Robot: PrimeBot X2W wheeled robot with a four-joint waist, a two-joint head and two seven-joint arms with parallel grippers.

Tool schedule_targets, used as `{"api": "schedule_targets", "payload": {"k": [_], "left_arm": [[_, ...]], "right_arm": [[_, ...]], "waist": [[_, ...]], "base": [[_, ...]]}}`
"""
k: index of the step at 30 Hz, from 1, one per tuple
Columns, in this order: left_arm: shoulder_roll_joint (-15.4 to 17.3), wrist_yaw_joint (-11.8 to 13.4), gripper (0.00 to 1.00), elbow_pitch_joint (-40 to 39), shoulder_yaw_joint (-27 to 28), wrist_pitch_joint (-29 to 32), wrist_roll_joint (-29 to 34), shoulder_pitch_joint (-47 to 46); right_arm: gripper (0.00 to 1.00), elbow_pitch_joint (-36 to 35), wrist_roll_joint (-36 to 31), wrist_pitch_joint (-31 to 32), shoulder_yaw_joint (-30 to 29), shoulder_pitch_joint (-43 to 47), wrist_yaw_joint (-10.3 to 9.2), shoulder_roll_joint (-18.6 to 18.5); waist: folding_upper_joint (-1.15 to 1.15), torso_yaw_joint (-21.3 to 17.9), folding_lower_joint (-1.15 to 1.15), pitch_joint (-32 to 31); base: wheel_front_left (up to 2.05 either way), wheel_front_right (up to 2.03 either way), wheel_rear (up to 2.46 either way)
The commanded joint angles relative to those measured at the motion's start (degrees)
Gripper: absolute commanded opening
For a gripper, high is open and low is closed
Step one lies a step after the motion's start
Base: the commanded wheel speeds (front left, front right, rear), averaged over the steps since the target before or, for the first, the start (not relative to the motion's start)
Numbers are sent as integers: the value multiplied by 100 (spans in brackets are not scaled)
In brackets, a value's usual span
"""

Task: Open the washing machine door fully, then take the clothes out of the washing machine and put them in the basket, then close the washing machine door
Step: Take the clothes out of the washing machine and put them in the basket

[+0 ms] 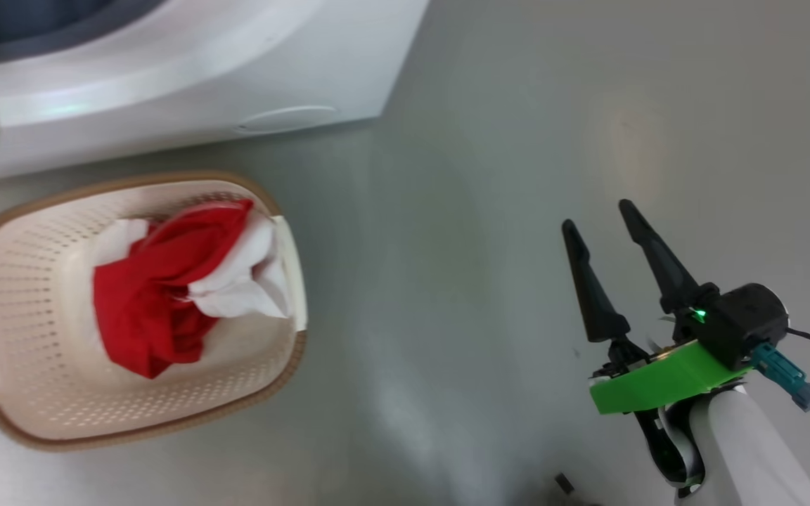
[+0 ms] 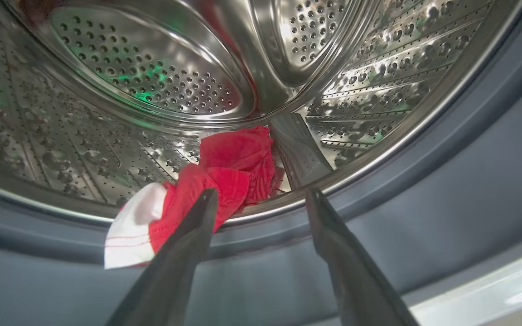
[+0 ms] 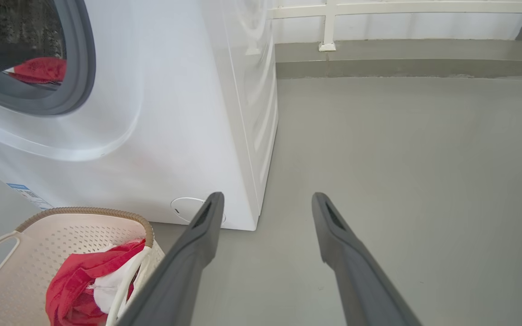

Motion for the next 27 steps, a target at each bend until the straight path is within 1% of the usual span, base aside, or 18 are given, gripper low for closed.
{"api": "schedule_targets", "payload": {"k": [1,6,9,10,15,18,22,27], "left_arm": [[481,-65,100,-42,14,140,125,-274],[888,-210,100,85,-128,546,252,-709],[1077,-260,100,145,-188,808,290,-895],[1077,-260,100,145,-188,808,290,-895],[1407,-314,100,236,-237,1205,317,-1130],[1582,-306,100,251,-245,1374,341,-1226],[1736,-250,100,255,-297,1597,403,-1298],[1848,-64,100,245,-471,1947,610,-1344]], "right_arm": [[100,-138,143,-35,184,-26,36,-38],[100,-148,298,-35,253,-105,36,-38],[100,-162,355,-35,283,-123,36,-38],[100,-162,355,-35,283,-123,36,-38],[100,-165,442,-35,344,-166,36,-38],[100,-171,483,-35,354,-189,36,-38],[100,-166,504,-36,344,-203,36,-38],[100,-167,511,-36,346,-241,36,-38]], "waist": [[0,-308,0,296],[0,-476,0,454],[0,-536,0,526],[0,-536,0,526],[0,-625,0,620],[0,-655,0,662],[0,-647,0,697],[0,-621,0,714]], "base": [[0,0,0],[0,0,0],[0,0,0],[0,0,0],[0,0,0],[0,0,0],[0,0,0],[0,0,0]]}}
